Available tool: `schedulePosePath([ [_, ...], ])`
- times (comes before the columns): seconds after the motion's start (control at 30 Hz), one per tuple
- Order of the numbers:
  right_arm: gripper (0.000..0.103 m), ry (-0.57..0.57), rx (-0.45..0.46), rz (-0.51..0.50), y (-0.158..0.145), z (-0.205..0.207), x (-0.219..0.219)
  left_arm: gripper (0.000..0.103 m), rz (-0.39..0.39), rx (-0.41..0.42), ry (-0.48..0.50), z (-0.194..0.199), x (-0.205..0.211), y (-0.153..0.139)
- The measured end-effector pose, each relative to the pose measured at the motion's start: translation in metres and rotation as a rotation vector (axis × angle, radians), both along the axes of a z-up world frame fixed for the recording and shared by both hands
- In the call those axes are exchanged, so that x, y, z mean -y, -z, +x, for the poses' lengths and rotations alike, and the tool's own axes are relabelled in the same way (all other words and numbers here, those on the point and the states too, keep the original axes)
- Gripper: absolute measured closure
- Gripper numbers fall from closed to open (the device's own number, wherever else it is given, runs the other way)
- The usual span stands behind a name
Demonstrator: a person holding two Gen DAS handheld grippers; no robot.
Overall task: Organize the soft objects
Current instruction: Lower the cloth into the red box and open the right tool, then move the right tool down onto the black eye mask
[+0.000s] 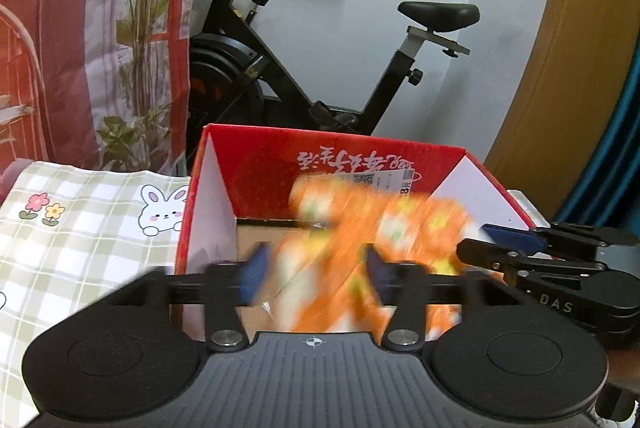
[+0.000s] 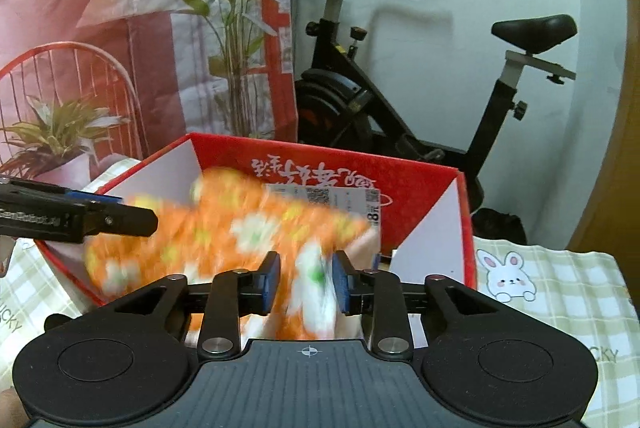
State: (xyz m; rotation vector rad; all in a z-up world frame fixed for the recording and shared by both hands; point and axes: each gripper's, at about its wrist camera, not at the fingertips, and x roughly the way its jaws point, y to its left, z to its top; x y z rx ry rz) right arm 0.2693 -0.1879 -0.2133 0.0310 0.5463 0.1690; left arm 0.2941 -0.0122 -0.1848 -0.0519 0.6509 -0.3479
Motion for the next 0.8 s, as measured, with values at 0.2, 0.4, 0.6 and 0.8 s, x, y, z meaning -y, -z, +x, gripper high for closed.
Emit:
schedulePosePath([
  [0.2,0.052,0.023,0.013,-0.036,-0.001,-0.011,-0.002,0.025,-0.01,0.008,-0.001,-0.008,-0.006,-0.007],
  [0.4,0.004,0.058,0.061,-0.019,-0.006,-0.03,-0.007,0.002,0.009,0.011,-0.031,-0.024,-0.015,-0.015],
  [0.6,0.0,0.08,0.099,0.021,-0.012,-0.05,-0.006,0.0,0.003,0.023,-0.06,-0.041,-0.031,-0.019],
  [0.8,0.0,0.112,0.156,0.048,-0.012,-0.076,-0.003,0.0,0.004,0.081,-0.052,-0.069,-0.04,-0.018],
])
